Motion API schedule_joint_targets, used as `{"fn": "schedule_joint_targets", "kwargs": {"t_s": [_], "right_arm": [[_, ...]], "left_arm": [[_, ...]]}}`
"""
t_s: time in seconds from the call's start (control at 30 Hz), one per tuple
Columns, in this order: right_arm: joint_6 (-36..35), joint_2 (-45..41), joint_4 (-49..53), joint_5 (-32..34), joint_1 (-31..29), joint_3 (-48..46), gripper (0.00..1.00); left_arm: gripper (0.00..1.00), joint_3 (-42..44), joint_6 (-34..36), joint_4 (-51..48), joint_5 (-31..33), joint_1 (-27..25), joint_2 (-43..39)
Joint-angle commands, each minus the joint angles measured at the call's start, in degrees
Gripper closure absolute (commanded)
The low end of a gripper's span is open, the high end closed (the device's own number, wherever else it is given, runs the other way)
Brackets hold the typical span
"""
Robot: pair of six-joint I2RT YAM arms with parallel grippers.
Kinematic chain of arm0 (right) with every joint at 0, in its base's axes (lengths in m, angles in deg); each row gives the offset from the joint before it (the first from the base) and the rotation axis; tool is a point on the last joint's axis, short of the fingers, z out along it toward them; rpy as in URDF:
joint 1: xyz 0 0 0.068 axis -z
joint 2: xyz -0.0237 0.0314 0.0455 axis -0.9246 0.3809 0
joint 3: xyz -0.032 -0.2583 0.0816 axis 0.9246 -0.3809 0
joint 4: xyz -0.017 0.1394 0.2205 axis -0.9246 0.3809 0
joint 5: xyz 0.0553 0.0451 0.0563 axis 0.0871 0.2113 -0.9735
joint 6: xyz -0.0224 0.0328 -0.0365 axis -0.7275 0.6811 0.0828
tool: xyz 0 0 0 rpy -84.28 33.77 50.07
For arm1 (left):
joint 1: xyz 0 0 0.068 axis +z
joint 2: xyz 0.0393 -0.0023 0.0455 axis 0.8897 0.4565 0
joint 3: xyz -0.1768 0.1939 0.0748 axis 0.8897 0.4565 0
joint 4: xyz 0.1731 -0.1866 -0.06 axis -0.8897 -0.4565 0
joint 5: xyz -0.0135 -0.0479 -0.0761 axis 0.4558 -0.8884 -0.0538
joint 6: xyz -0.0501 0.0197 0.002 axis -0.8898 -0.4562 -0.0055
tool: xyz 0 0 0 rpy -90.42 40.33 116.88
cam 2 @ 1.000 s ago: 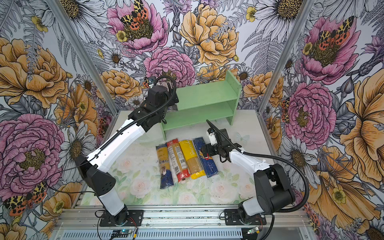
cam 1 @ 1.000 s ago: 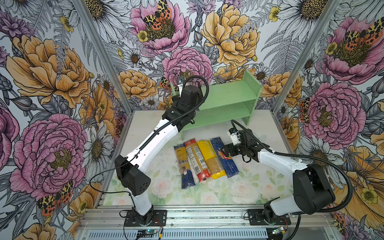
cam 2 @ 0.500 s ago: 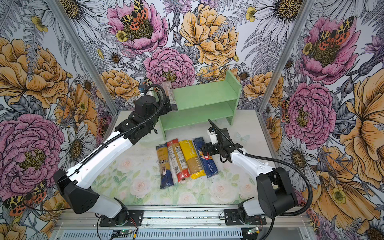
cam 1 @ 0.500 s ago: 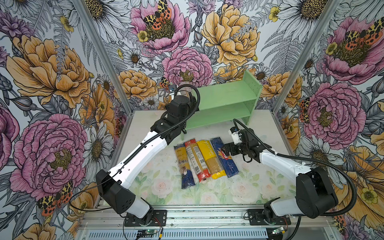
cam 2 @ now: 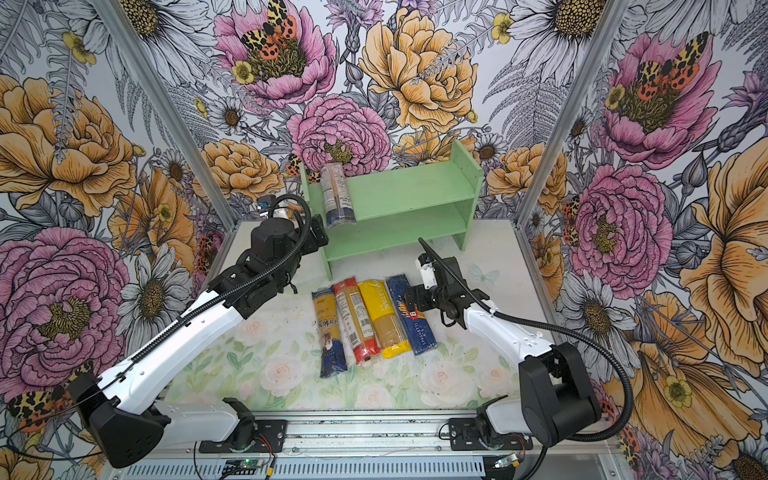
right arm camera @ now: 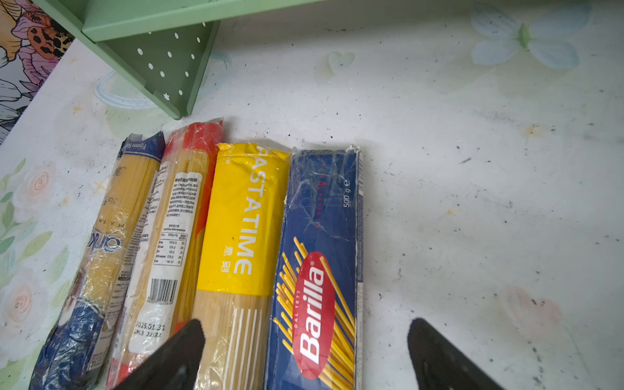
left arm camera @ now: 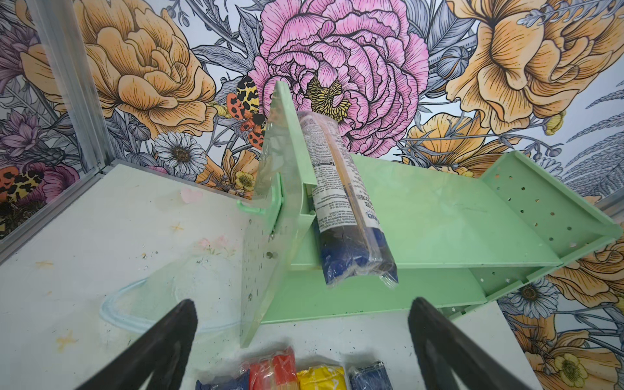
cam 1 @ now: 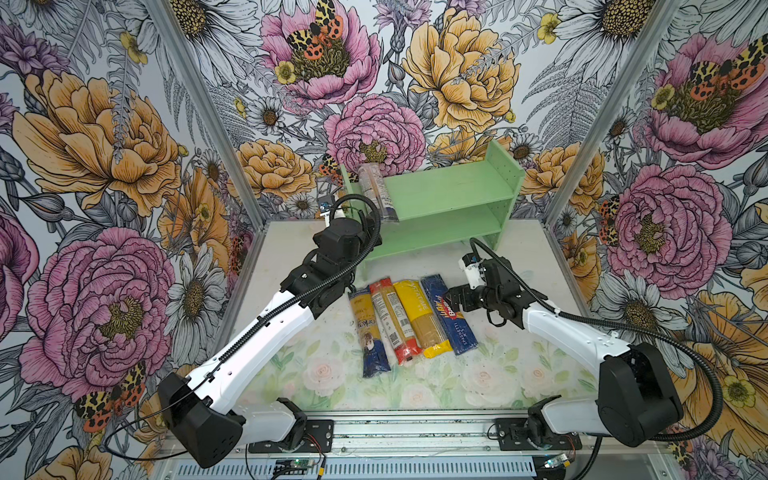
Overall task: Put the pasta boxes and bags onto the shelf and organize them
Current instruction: 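Withdraw the left gripper from the shelf toward the packages on the table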
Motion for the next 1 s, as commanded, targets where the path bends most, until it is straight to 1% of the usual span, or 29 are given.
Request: {"fn": "schedule_joint_targets", "kwargs": {"t_s": [0.0,0.27,0.43,0.97], "right_arm": [[1.2,-2.1,0.2,0.7,-0.7,-0.5,0.04],[2.2,-3.1,0.2,0.6,-1.7,-1.8,0.04],[2.8,-3.8,0.1,0.9,-2.3,-2.5,0.04],[4.2,-2.8,0.1,1.6,-5.4,-2.4,0.04]], "left_arm": [[0.01,2.8,-1.8,0.1,1.4,0.7,-2.3],[0.01,7.7,-3.6,-1.4,0.8,1.2,-5.1],[0.01,10.5,-5.4,-2.5,-0.9,1.6,-5.9],[0.01,16.4,-9.2,-4.7,-4.2,1.6,-8.0]]}}
